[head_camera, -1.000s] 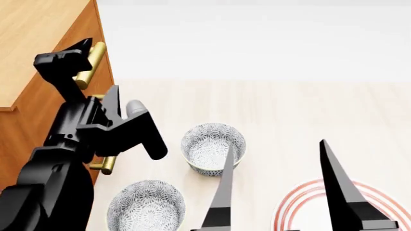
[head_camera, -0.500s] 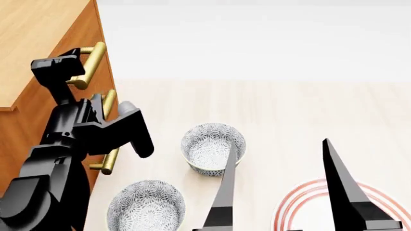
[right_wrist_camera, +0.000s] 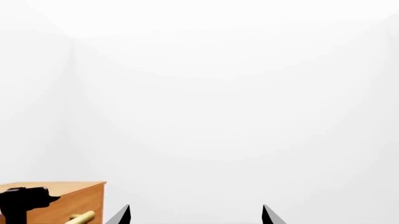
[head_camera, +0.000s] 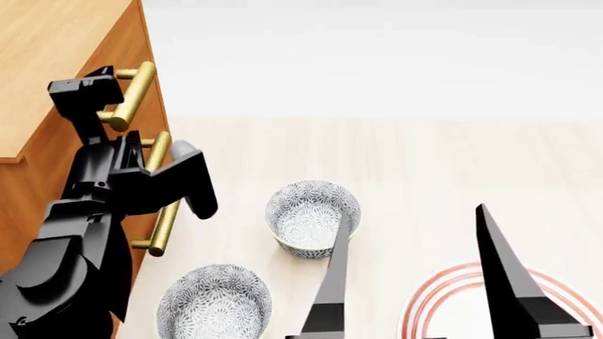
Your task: Open the top drawer of the cabinet.
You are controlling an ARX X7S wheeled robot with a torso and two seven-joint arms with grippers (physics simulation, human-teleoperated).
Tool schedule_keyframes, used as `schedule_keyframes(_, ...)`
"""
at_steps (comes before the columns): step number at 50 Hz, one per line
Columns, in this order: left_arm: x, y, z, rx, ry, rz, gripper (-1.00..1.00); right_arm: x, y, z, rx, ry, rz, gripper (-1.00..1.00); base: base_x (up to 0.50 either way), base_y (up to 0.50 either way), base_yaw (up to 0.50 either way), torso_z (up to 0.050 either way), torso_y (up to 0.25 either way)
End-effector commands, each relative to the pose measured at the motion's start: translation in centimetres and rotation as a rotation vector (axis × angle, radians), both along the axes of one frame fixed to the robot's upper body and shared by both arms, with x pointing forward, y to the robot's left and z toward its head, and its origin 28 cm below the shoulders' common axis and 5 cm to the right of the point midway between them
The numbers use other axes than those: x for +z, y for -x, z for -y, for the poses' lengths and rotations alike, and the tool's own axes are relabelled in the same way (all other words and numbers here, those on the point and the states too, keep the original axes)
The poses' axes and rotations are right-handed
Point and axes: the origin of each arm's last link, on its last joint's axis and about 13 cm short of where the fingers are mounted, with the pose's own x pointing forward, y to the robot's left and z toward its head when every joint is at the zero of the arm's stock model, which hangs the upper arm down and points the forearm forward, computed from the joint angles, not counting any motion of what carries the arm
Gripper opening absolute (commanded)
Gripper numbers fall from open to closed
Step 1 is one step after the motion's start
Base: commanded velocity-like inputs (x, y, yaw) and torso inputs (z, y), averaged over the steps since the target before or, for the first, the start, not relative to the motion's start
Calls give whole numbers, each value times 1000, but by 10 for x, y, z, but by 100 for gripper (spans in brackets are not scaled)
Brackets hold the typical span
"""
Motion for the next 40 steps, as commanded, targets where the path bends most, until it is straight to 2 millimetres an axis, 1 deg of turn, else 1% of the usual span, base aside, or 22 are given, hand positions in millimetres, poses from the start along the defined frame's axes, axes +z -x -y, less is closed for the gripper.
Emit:
schedule_keyframes(1, 2, -17, 4, -13, -21, 26, 100, 1, -3, 4, -19, -3, 16, 100, 0, 0, 0, 0, 0)
schedule_keyframes(12, -9, -24, 2, 2, -37, -19, 100, 1, -3, 4, -25, -5, 14, 100, 0, 0, 0, 0, 0)
schedule_keyframes(19, -9, -28, 1, 5, -48, -25, 100, 1, -3, 5, -28, -6, 16, 100, 0, 0, 0, 0, 0)
schedule_keyframes(29, -10, -30, -1, 8, -53, -28, 100, 2, -3, 5, -28, -5, 16, 100, 0, 0, 0, 0, 0)
schedule_keyframes(30, -10, -29, -1, 8, -65, -28, -100, 1, -3, 5, -28, -5, 14, 100, 0, 0, 0, 0, 0)
schedule_keyframes(33, -12, -29, -1, 8, -70, -36, -100, 1, -3, 5, -27, -5, 15, 100, 0, 0, 0, 0, 0)
schedule_keyframes(34, -11, -29, -2, 36, -76, -2, -100, 1, -3, 5, -27, -5, 15, 100, 0, 0, 0, 0, 0)
schedule_keyframes(36, -12, -29, -2, 15, -73, -30, -100, 1, -3, 5, -28, -5, 16, 100, 0, 0, 0, 0, 0)
schedule_keyframes(40, -11, -28, -1, 16, -72, -30, -100, 1, -3, 5, -27, -5, 15, 100, 0, 0, 0, 0, 0)
